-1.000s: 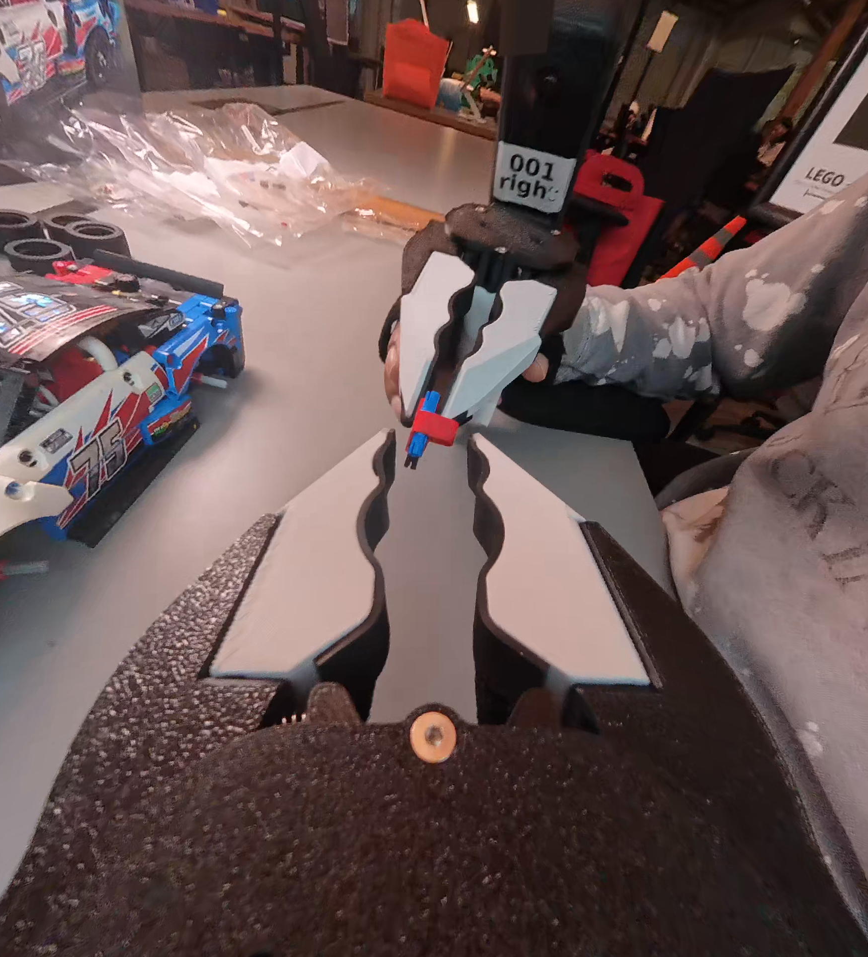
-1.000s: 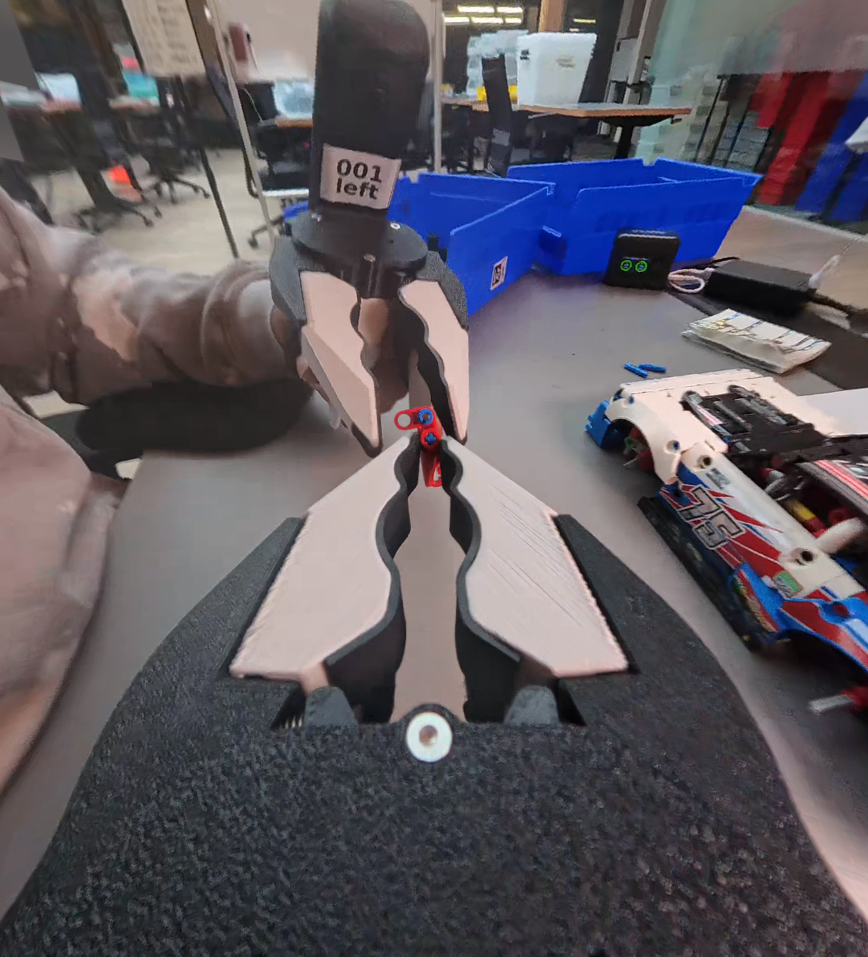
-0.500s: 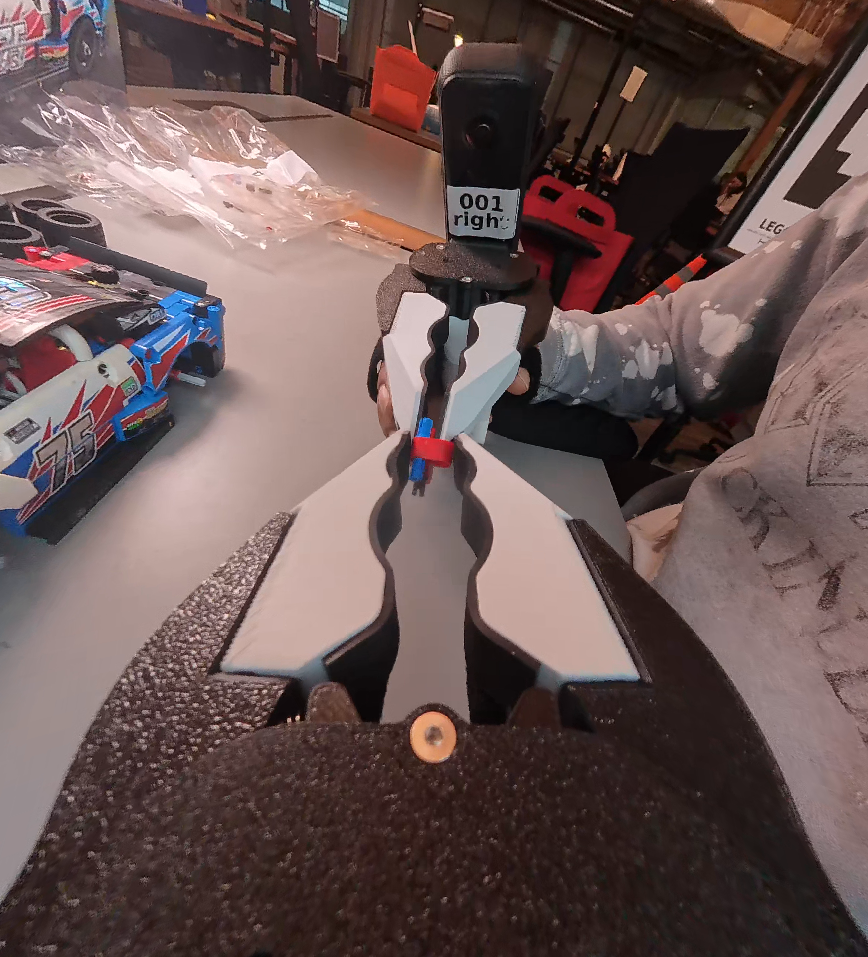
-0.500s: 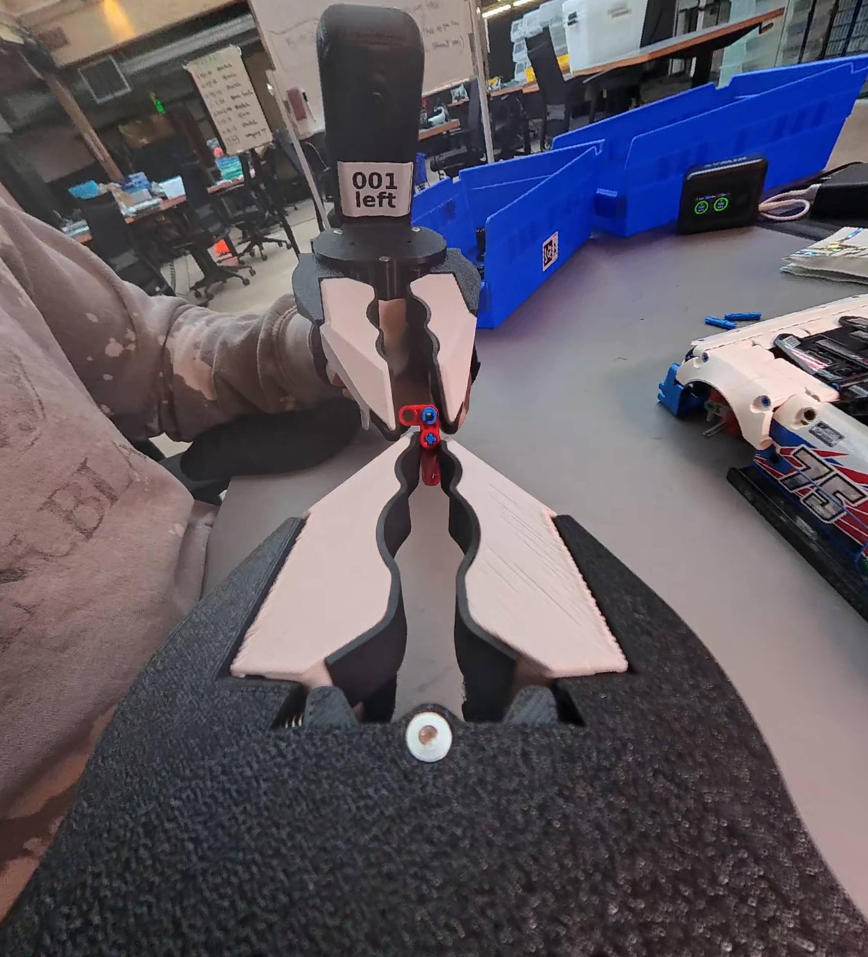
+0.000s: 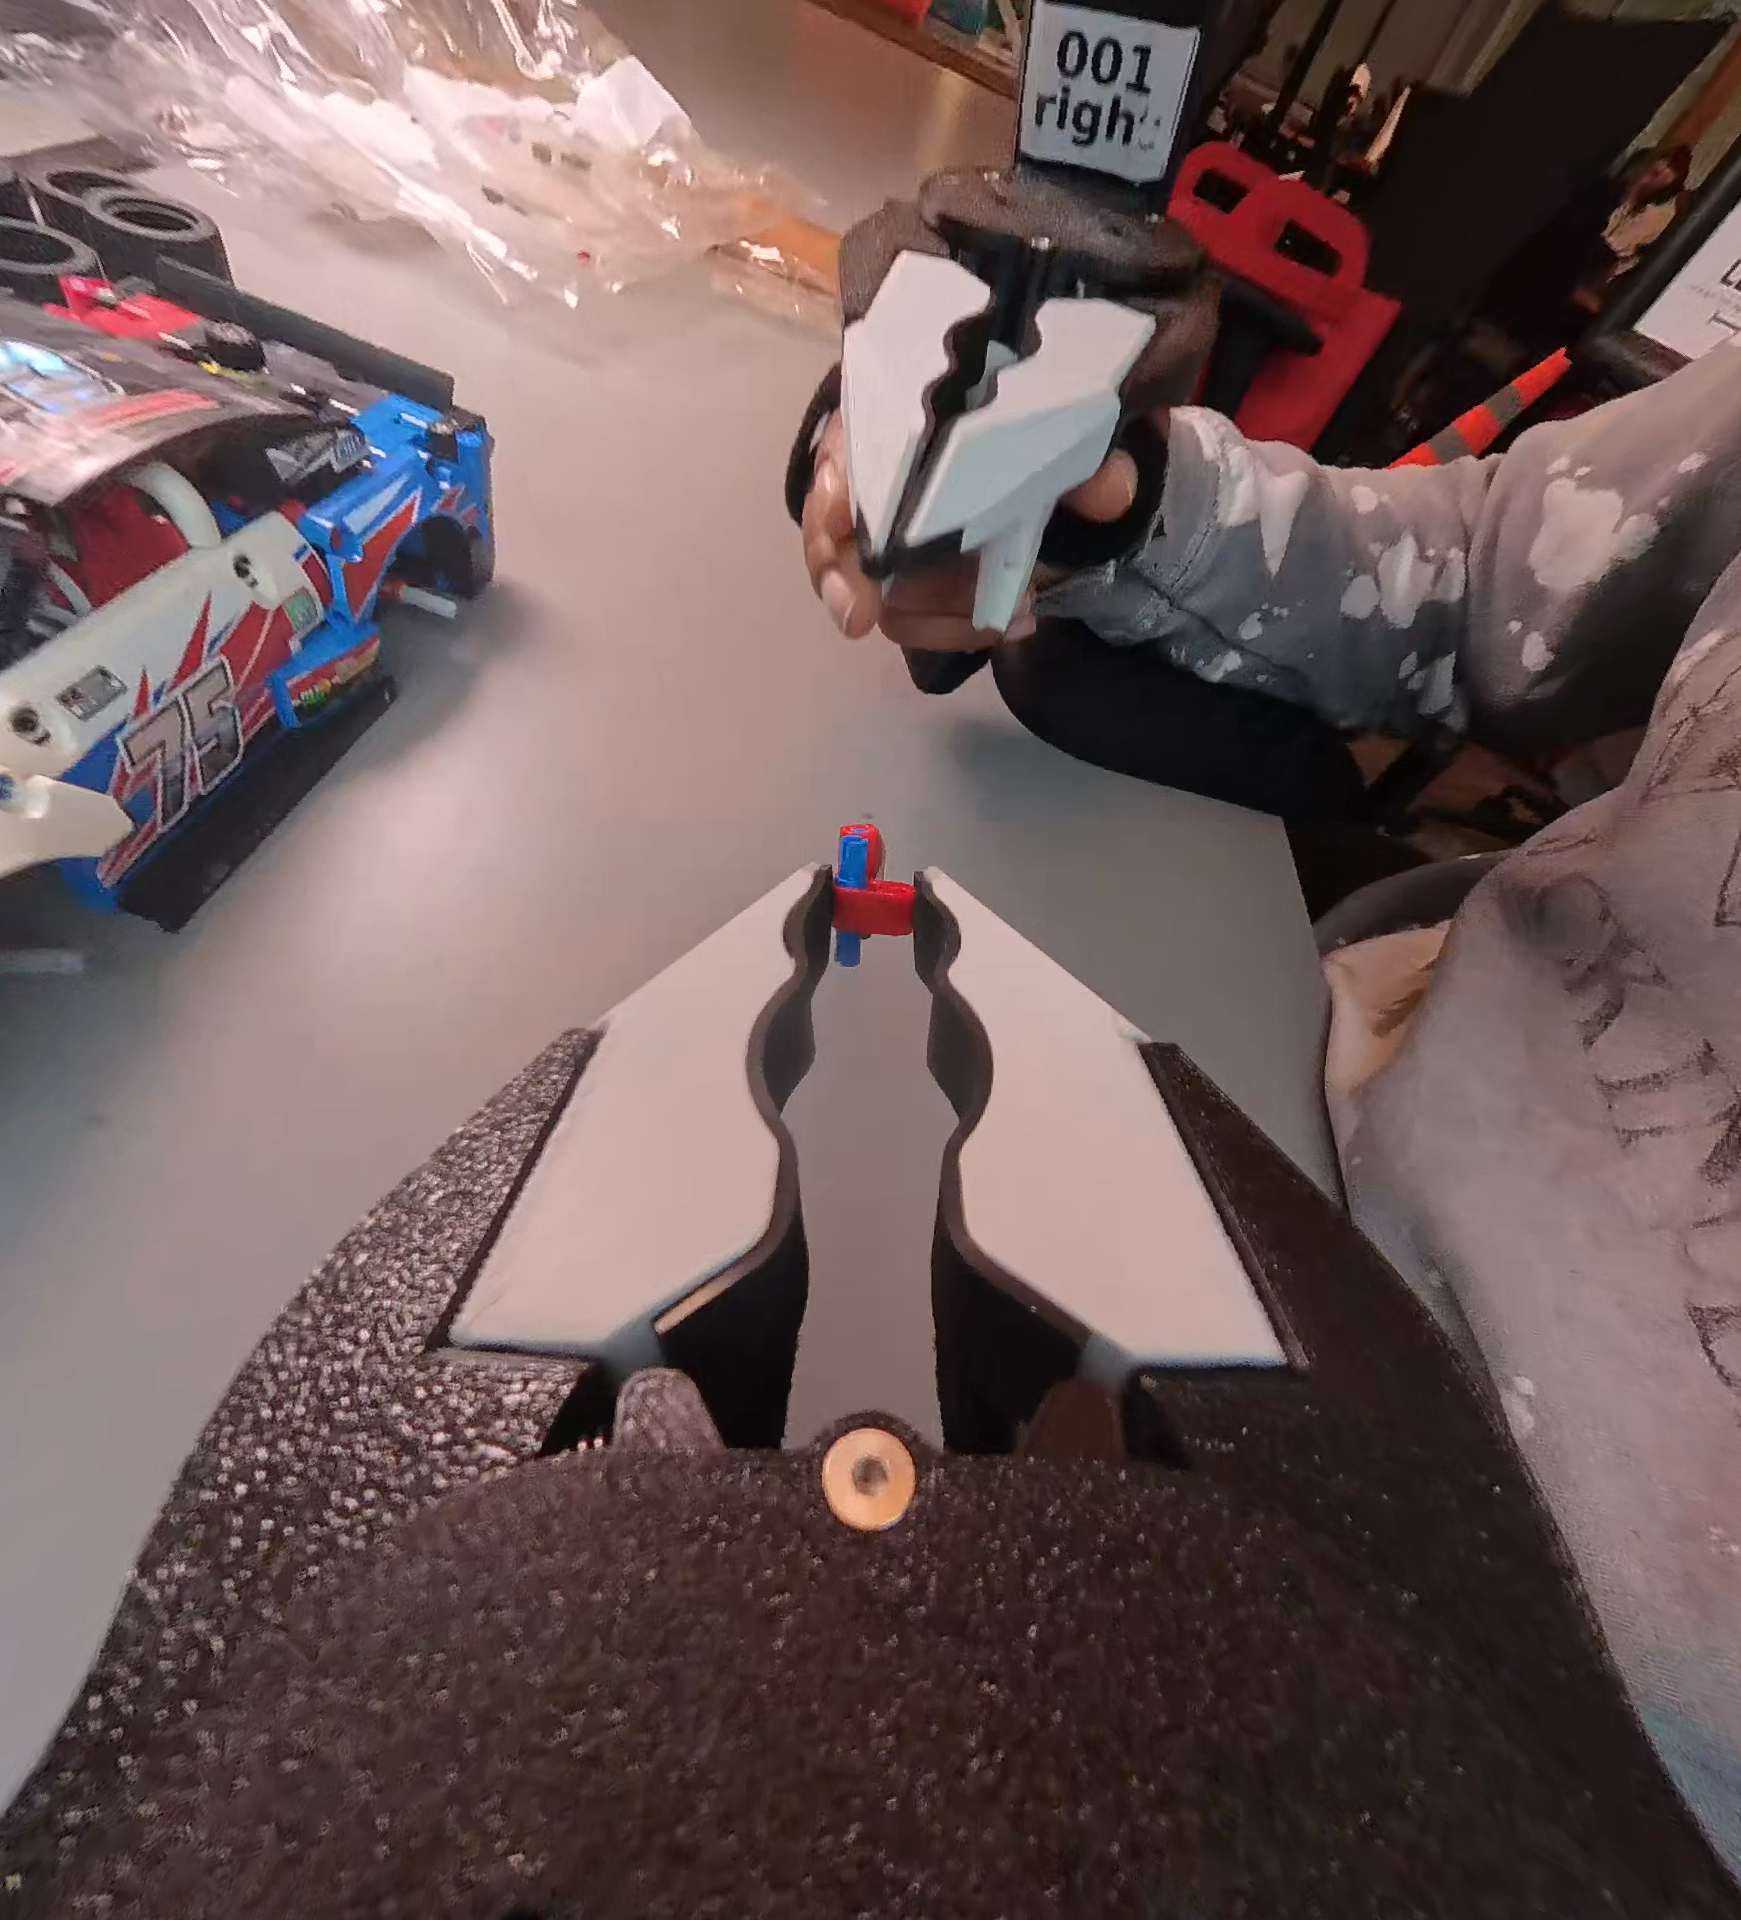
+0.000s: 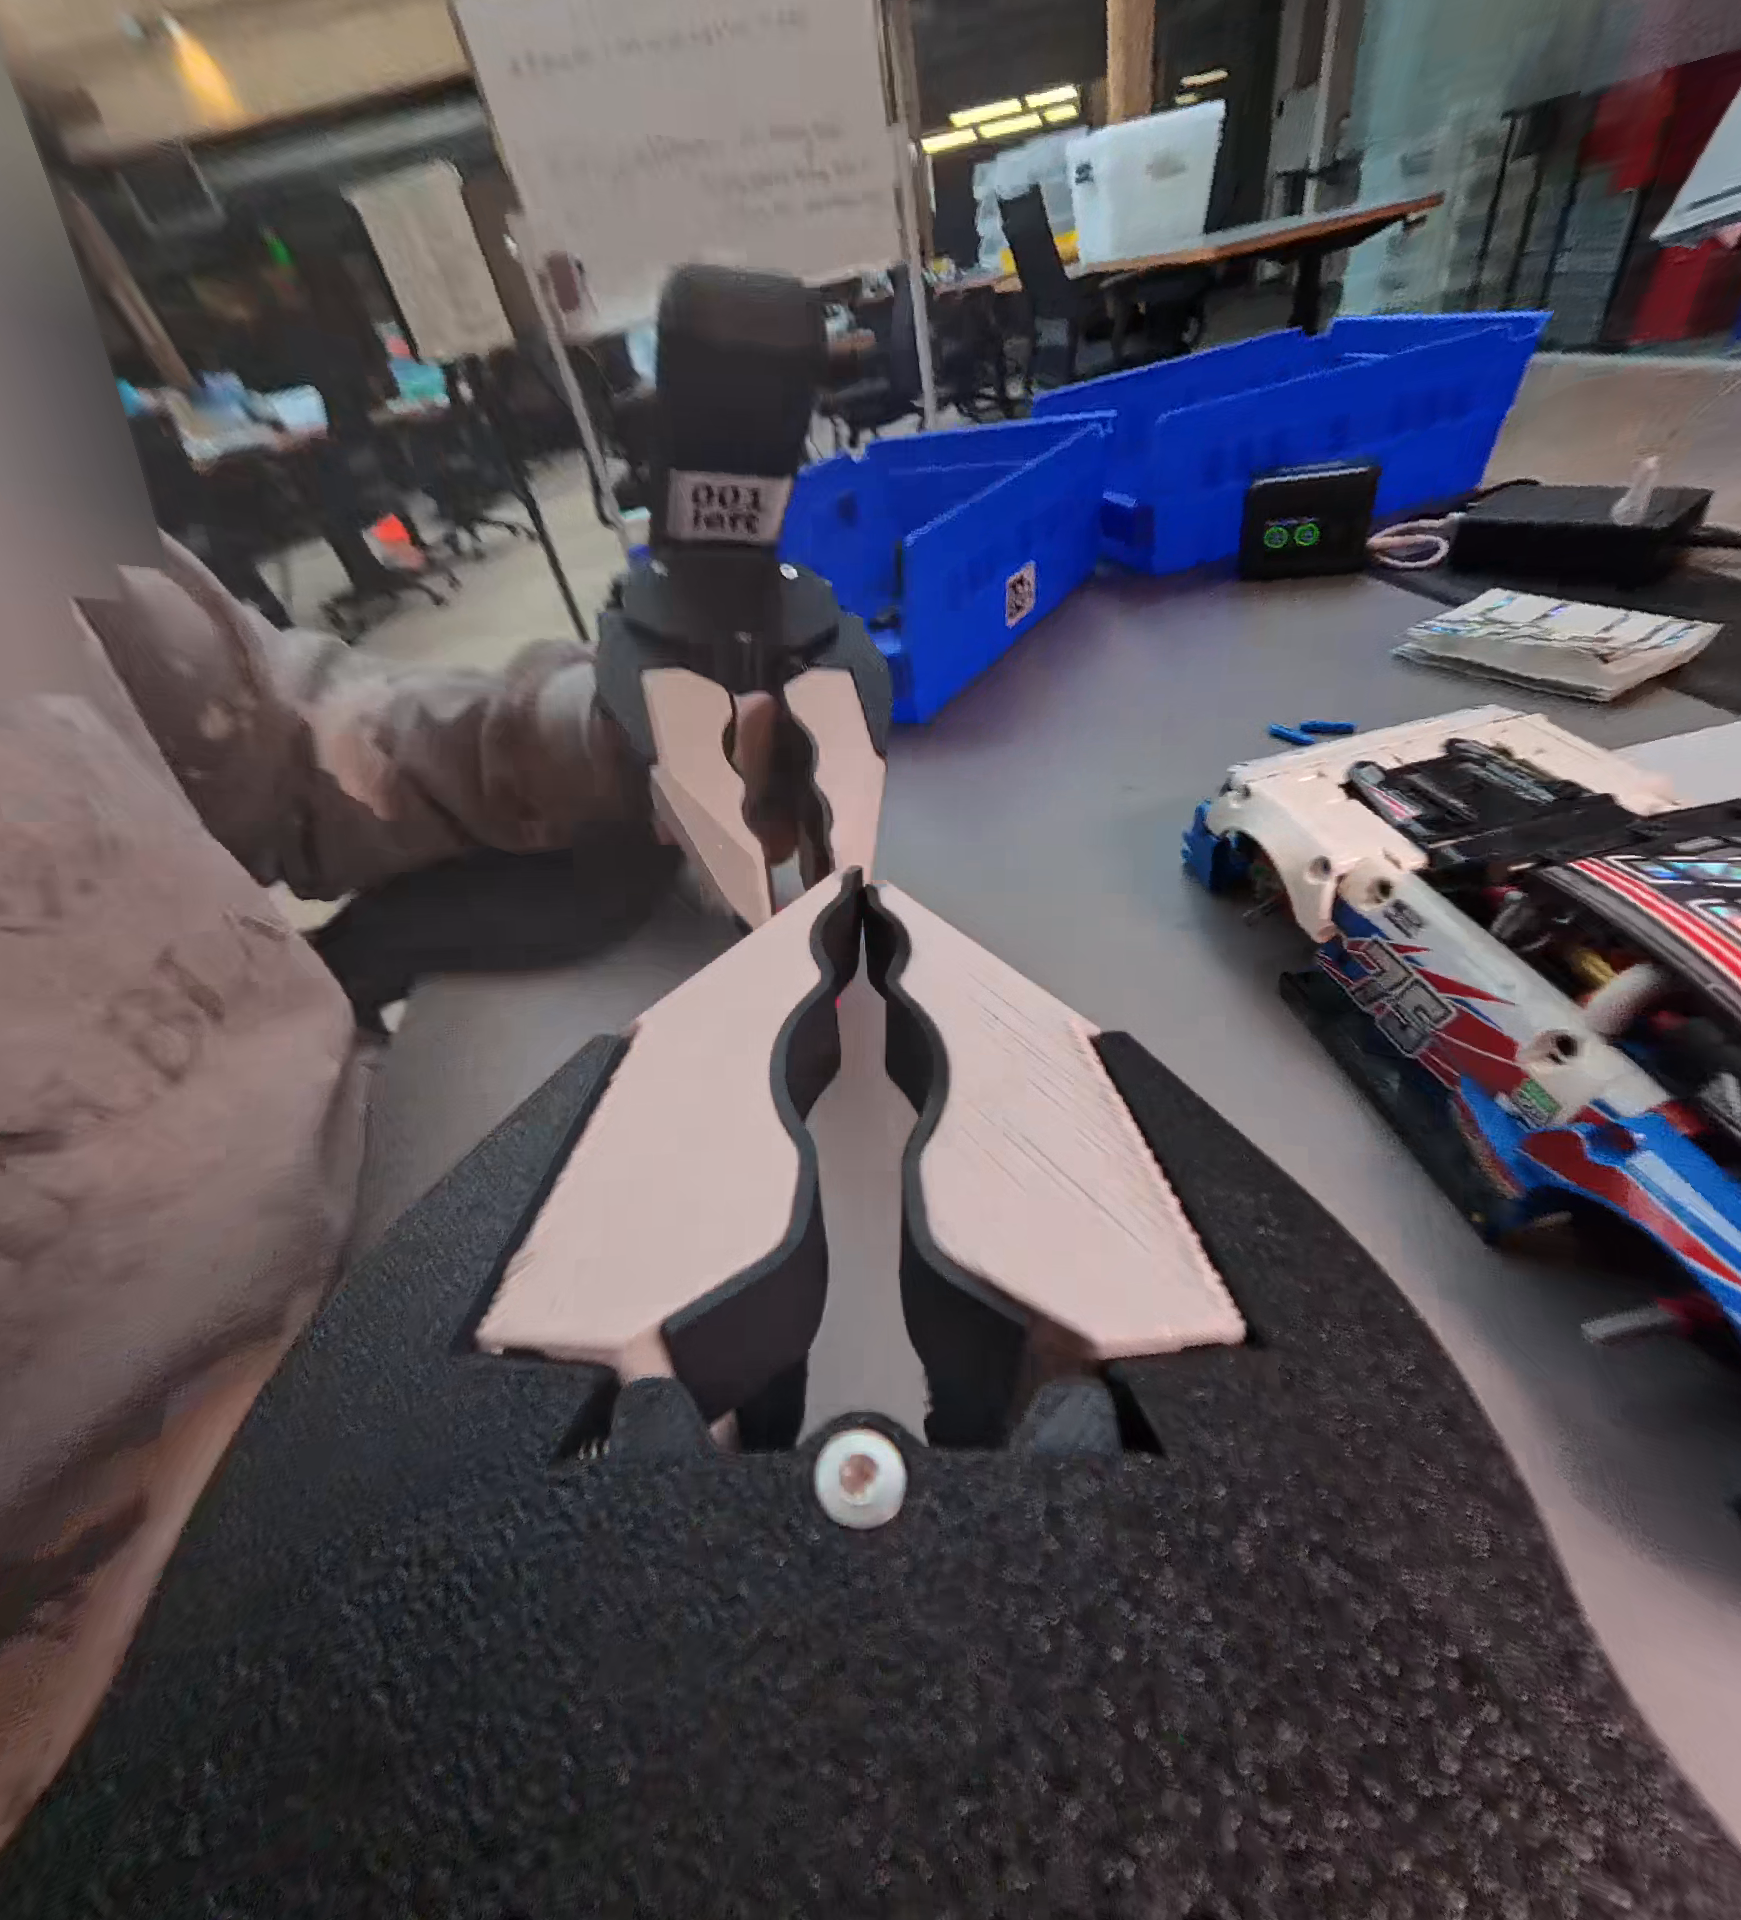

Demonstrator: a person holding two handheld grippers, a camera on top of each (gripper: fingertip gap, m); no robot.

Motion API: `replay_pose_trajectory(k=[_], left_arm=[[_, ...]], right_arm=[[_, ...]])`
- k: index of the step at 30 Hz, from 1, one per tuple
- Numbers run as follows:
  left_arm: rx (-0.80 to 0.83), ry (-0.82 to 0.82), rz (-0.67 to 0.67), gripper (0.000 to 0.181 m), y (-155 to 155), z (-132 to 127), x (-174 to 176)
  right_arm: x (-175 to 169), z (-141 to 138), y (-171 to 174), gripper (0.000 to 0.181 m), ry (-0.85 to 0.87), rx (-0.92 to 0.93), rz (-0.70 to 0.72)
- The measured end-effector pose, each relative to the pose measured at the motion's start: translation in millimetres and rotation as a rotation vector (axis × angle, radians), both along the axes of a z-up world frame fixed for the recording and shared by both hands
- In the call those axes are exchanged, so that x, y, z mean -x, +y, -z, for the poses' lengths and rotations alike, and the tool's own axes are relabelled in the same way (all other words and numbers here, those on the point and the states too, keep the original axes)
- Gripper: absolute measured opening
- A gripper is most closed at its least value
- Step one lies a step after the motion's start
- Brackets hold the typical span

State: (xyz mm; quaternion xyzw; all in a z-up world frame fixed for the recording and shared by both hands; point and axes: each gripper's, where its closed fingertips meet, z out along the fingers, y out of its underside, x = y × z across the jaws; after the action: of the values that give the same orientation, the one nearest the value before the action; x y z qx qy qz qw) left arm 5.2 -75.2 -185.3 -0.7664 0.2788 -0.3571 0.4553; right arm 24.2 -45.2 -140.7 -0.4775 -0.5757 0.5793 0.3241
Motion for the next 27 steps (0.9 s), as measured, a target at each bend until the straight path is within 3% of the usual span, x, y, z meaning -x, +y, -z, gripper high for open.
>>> replay_pose_trajectory(k=[5,9,16,27], left_arm=[[-0.051,0.091,0.036,0.013,1,0,-11],[-0.059,0.148,0.07,0.013,-6,9,-18],[-0.098,0.253,0.083,0.013,-11,16,-24],[-0.104,0.268,0.069,0.013,-10,15,-24]], right_arm=[[7,37,-25,0.025,-0.14,-0.127,-0.075],[9,47,-33,0.005,-0.179,-0.171,-0.112],[5,57,-41,0.006,-0.227,-0.256,-0.138],[6,54,-39,0.004,-0.192,-0.331,-0.102]])
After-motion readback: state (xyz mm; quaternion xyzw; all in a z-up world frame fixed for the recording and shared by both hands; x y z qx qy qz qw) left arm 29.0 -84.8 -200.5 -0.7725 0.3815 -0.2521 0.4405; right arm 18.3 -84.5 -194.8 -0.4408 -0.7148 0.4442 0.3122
